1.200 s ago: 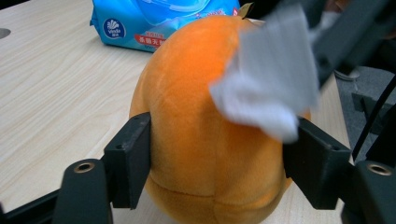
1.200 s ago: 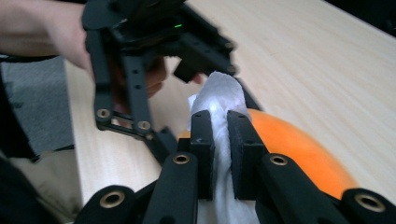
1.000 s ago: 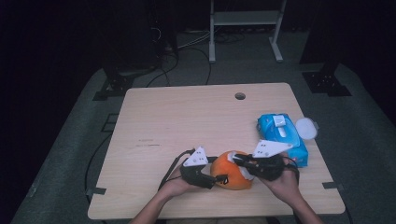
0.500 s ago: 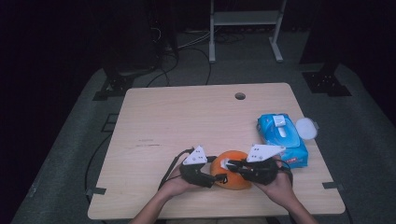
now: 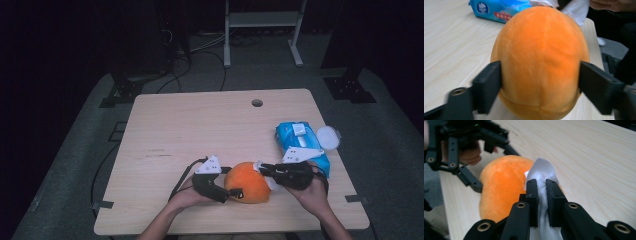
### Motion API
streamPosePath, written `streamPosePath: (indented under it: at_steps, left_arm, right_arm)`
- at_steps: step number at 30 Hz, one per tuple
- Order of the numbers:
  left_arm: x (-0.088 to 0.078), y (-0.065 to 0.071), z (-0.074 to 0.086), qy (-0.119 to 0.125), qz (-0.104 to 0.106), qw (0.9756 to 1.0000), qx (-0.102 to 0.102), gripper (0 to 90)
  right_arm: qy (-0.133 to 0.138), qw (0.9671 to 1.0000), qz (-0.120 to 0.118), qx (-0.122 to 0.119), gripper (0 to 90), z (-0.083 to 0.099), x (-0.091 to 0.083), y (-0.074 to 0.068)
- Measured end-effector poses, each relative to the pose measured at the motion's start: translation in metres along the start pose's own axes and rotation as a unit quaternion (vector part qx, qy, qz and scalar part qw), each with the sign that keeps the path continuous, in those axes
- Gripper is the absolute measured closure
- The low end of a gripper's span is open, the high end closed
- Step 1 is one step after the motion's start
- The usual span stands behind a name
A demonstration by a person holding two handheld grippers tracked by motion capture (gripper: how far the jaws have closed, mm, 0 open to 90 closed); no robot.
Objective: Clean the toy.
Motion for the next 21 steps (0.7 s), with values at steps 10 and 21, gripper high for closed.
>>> streamPosePath:
  at_steps: [10,21]
  left_arm:
    - [-0.002,0.006,-0.005,0.012,-0.014,0.9993,0.032,40.6]
    - [-0.001,-0.002,-0.004,0.037,-0.028,0.9974,0.055,17.6]
  right_arm:
    - [0.006,0.9994,-0.022,-0.027,80.6,-0.008,0.001,-0.020]
    - [0.011,0.9997,-0.021,0.002,80.6,-0.007,0.009,-0.011]
Point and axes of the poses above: each handheld gripper's, and its own axes: x roughly forward along the jaws, z roughly out of its underside, y roughly to its right, the point moved 5 cm from there along x, roughly forward along the jaws, and after that the axes turned 6 degrees about z, right-handed, at the moved point
